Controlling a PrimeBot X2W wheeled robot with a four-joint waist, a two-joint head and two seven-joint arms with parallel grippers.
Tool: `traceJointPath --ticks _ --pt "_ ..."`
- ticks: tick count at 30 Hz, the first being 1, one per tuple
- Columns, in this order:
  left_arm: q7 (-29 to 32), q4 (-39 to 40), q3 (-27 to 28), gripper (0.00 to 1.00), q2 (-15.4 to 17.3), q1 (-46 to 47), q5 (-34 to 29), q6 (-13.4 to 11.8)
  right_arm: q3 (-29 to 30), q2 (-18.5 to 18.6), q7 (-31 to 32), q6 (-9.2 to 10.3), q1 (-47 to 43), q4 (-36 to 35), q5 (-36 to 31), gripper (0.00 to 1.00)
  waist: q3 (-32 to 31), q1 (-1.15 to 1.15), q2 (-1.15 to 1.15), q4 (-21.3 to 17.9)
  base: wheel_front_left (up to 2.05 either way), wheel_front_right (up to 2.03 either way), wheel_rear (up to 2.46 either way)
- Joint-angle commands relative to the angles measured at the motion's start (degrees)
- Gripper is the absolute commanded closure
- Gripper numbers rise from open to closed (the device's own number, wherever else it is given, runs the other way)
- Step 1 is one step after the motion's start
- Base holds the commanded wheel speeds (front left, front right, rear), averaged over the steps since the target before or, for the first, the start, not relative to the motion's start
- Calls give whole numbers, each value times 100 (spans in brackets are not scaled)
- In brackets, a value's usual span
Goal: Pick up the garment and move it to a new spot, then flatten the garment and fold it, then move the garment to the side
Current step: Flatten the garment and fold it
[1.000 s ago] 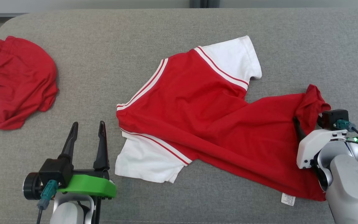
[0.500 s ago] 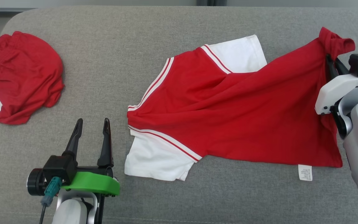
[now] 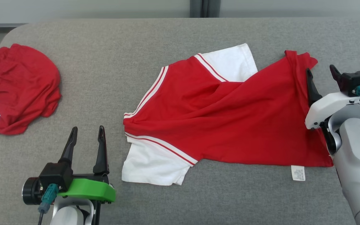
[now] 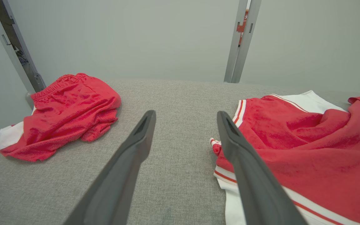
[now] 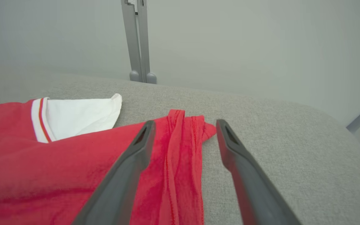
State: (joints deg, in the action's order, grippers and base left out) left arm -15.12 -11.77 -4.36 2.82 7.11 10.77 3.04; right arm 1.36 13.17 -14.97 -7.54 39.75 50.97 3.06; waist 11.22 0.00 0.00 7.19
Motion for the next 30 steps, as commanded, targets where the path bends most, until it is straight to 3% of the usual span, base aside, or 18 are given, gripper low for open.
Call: traceJointPath --ticks 1,14,24,30 --pt "-4 -1 30 0 14 -52 -36 22 -18 -8 -23 11 -184 -304 58 0 -158 0 0 -166 0 0 0" --pt "-3 -29 241 0 15 -310 -169 90 -257 -327 -24 11 -2204 -3062 506 0 -601 0 0 -477 0 0 0" --pt "-4 12 464 0 15 -494 -239 112 -287 -547 -24 11 -3570 -4419 584 0 -788 0 0 -596 0 0 0" --pt "-4 10 560 0 15 -562 -273 126 -285 -620 -24 11 -4133 -4798 634 0 -885 0 0 -622 0 0 0"
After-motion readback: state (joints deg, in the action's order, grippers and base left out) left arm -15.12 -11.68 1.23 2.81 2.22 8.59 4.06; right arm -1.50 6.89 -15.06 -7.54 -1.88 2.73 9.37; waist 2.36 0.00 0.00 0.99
